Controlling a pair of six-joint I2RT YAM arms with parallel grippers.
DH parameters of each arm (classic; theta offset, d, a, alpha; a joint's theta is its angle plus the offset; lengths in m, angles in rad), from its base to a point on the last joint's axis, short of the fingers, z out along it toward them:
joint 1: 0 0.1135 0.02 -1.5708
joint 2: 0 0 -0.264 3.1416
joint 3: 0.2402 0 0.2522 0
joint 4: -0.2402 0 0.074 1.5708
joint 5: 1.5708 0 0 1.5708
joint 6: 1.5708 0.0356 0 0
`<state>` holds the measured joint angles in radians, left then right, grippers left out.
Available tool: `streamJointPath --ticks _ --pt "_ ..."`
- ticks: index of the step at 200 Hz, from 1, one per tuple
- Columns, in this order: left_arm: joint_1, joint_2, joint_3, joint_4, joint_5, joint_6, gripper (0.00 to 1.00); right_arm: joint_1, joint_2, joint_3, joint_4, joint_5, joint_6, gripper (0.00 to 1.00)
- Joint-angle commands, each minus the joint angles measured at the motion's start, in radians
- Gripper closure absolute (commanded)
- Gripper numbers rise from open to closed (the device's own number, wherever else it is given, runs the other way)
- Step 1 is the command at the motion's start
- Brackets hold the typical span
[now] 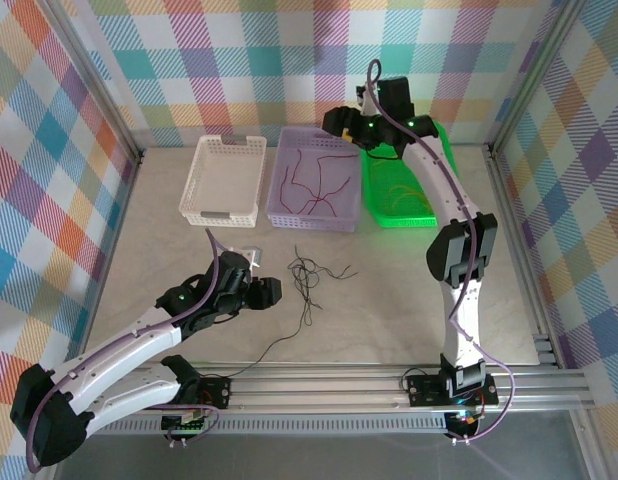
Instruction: Untangle the cables
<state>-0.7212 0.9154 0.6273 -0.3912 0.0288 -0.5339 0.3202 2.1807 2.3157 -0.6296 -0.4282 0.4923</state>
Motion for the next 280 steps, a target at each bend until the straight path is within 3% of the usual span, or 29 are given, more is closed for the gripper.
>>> streamJointPath --ticks 1,46,85,136,177,234,280 --pt "0.006 0.003 0.038 -0.012 0.004 0.010 0.49 0.006 -0.046 -0.051 -0.016 0.026 -0.030 0.19" --pt "0.006 0.005 0.041 -0.028 0.005 0.006 0.49 0.008 -0.157 -0.168 -0.013 0.005 -0.038 0.14" --pt "0.005 0.080 0.039 -0.014 0.022 -0.006 0.49 0.045 -0.408 -0.637 0.200 -0.040 -0.025 0.15" --pt "0.003 0.267 0.091 0.055 0.070 -0.008 0.50 0.181 -0.671 -1.144 0.369 -0.048 -0.052 0.19" --pt "-0.018 0.399 0.140 0.104 0.089 -0.036 0.50 0.252 -0.812 -1.452 0.516 -0.034 -0.002 0.20" --pt "-0.075 0.542 0.225 0.121 0.033 -0.057 0.52 0.260 -0.912 -1.585 0.541 -0.009 -0.003 0.20" --pt "-0.090 0.611 0.269 0.070 0.000 -0.065 0.66 0.260 -0.960 -1.620 0.557 -0.010 0.005 0.21"
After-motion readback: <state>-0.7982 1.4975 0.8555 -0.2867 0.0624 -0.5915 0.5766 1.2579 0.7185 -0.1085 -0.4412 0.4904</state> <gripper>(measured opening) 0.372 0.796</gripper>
